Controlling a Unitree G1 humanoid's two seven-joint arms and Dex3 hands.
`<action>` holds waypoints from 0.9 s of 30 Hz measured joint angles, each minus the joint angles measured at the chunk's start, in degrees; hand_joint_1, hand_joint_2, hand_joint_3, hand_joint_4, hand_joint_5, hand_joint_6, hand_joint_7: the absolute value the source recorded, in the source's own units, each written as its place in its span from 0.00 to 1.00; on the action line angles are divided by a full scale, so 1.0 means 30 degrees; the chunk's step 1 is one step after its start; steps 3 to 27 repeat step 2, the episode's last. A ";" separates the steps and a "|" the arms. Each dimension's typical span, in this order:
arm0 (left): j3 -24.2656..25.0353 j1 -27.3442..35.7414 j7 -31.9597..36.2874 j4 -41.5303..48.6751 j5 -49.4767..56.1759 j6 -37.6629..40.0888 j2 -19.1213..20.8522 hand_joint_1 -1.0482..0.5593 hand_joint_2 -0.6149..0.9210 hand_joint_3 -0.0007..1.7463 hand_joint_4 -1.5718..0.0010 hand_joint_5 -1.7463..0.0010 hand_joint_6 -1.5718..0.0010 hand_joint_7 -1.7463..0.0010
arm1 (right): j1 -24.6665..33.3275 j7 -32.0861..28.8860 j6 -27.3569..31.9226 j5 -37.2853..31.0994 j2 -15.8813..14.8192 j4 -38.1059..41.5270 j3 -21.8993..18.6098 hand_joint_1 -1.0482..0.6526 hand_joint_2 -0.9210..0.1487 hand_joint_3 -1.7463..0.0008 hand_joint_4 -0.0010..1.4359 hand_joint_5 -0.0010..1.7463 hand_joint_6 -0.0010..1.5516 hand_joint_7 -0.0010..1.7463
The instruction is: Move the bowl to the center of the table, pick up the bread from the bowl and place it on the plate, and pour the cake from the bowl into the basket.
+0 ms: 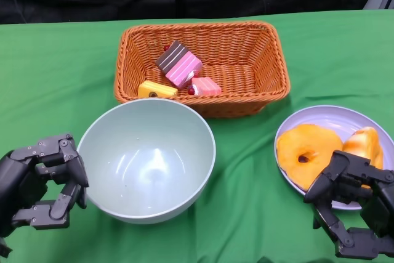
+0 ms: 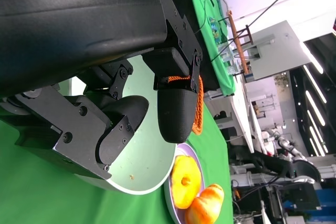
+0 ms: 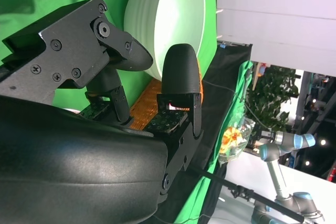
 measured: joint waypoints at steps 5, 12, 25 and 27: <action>0.0000 -0.0100 -0.0003 0.0117 0.0002 -0.0067 0.0027 0.64 0.71 0.76 0.47 0.00 0.53 0.12 | 0.0000 -0.0083 0.0161 -0.0160 0.0000 -0.0016 0.0027 0.58 0.38 0.39 0.52 0.93 0.44 0.77; 0.0000 -0.0100 -0.0003 0.0117 0.0002 -0.0067 0.0027 0.64 0.71 0.76 0.47 0.00 0.53 0.12 | 0.0000 -0.0083 0.0161 -0.0160 0.0000 -0.0016 0.0027 0.58 0.38 0.39 0.52 0.93 0.44 0.77; 0.0000 -0.0100 -0.0003 0.0117 0.0002 -0.0067 0.0027 0.64 0.71 0.76 0.47 0.00 0.53 0.12 | 0.0000 -0.0083 0.0161 -0.0160 0.0000 -0.0016 0.0027 0.58 0.38 0.39 0.52 0.93 0.44 0.77; 0.0000 -0.0100 -0.0003 0.0117 0.0002 -0.0067 0.0027 0.64 0.71 0.76 0.47 0.00 0.53 0.12 | 0.0000 -0.0083 0.0161 -0.0160 0.0000 -0.0016 0.0027 0.58 0.38 0.39 0.52 0.93 0.44 0.77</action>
